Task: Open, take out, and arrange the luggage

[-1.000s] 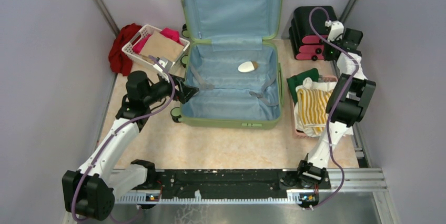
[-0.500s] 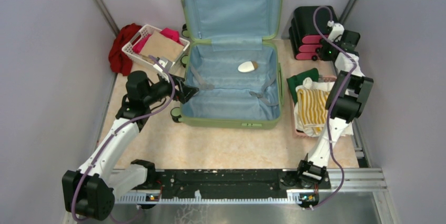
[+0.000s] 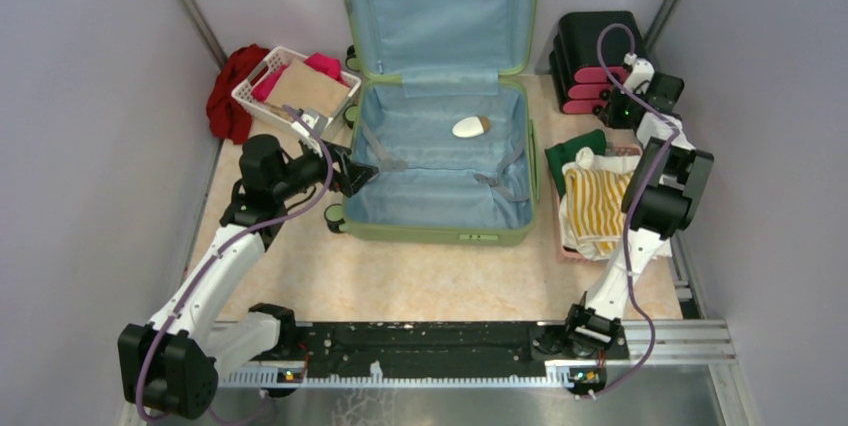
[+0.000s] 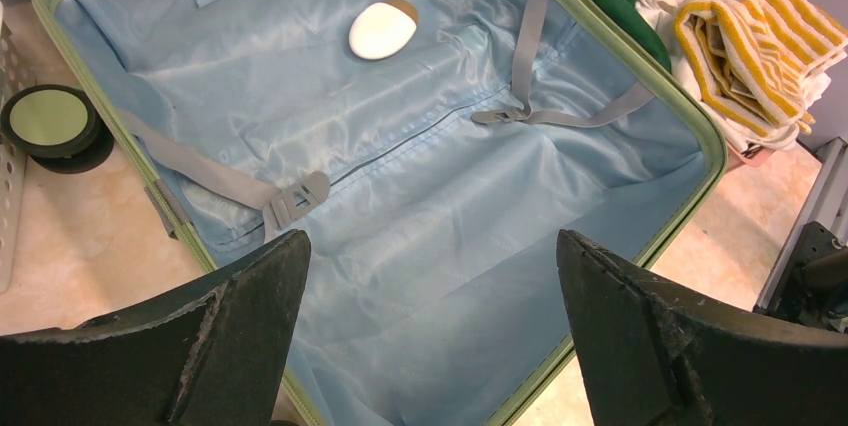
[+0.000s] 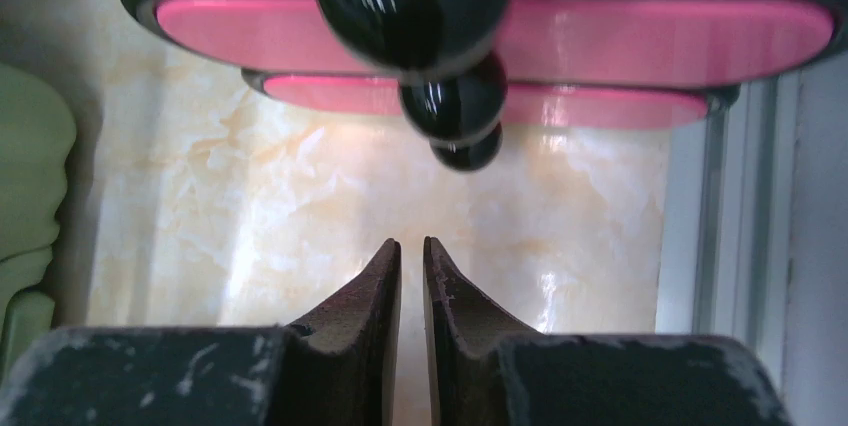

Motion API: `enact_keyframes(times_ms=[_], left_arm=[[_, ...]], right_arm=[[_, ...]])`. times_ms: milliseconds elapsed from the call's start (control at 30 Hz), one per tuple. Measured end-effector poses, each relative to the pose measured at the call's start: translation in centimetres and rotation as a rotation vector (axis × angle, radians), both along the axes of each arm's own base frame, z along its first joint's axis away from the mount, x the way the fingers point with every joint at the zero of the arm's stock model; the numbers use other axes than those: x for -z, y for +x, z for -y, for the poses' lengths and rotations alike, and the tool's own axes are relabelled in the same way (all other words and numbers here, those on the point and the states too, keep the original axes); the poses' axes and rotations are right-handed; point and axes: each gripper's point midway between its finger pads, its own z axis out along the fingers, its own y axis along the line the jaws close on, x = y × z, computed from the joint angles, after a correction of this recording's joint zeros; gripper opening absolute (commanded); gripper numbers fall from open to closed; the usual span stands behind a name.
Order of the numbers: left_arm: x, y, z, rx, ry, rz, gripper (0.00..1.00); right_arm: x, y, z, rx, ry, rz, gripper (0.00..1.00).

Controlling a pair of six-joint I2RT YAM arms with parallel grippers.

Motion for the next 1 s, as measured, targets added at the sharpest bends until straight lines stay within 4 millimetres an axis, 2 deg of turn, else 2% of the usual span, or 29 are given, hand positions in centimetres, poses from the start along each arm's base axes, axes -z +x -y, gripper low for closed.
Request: enact_keyframes(times_ms=[100, 200, 400, 600, 1000], left_arm=[[0.0, 0.0, 0.0, 0.0, 0.0, 0.0, 0.99], [0.0, 0.0, -0.1, -0.002, 0.0, 0.001, 0.99], [0.0, 0.1, -0.1, -0.004, -0.001, 0.002, 0.99], [0.0, 0.1, -0.1, -0.005, -0.001, 0.002, 0.99], [0.6, 0.5, -0.2, -0.013, 0.005, -0.016, 0.99]], right_arm=[[0.8, -1.4, -0.2, 0.001, 0.05, -0.016, 0.29], [0.9, -2.3, 0.6, 0.024, 0.083, -0.015, 0.41], [0.8, -2.3, 0.6, 0.069, 0.161, 0.016, 0.46], [-0.1, -0.6, 0.3, 0.104, 0.249, 0.08, 0.49], [3.6, 1.3, 0.4, 0.164, 0.371, 0.029, 0.52]])
